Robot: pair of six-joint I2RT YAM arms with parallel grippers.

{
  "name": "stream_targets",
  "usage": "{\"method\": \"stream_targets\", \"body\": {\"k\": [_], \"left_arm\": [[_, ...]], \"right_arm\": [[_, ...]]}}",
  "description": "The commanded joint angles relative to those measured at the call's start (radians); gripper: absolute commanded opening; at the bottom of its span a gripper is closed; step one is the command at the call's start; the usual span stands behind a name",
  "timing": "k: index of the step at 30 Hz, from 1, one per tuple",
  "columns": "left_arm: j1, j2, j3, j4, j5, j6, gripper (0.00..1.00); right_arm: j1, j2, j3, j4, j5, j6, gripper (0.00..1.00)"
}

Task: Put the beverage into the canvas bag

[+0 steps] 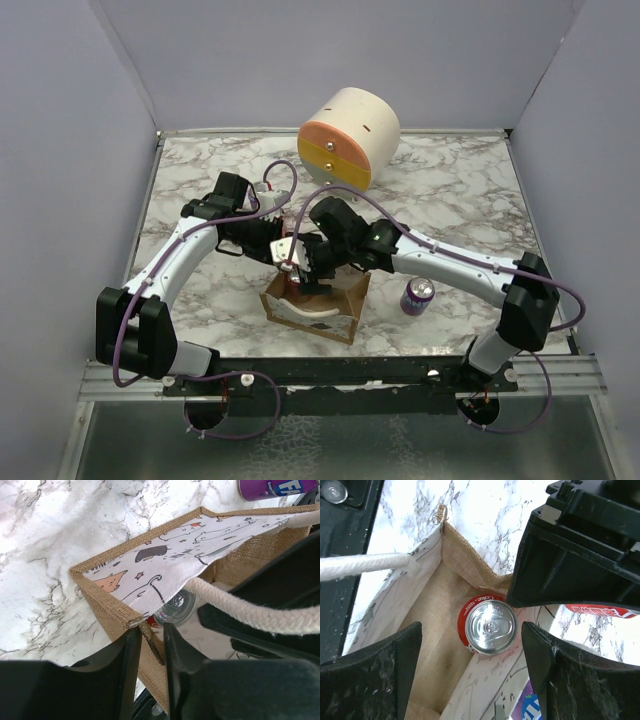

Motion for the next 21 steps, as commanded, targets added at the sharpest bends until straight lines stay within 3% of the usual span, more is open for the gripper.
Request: {"method": "stream_targets", "body": {"k": [1,12,21], "left_arm": [[-0.002,-0.026,0.003,-0.016,0.035,0.030,0.30],[0.000,-0.032,0.051,-0.034,0.038,0.082,0.45],[-0.001,-0.038,0.059,-0.026,0.047,0.131,0.52]], "right_arm": [[-0.006,-0.101,-0.011,-0.025,-0.036,-0.011,0.79],[-0.035,-0.283,-0.043,-0.096,-0.059,-0.040,0.77],[-0.302,-0.504,-0.174,-0.159,-0.152,-0.001,0.78]]}}
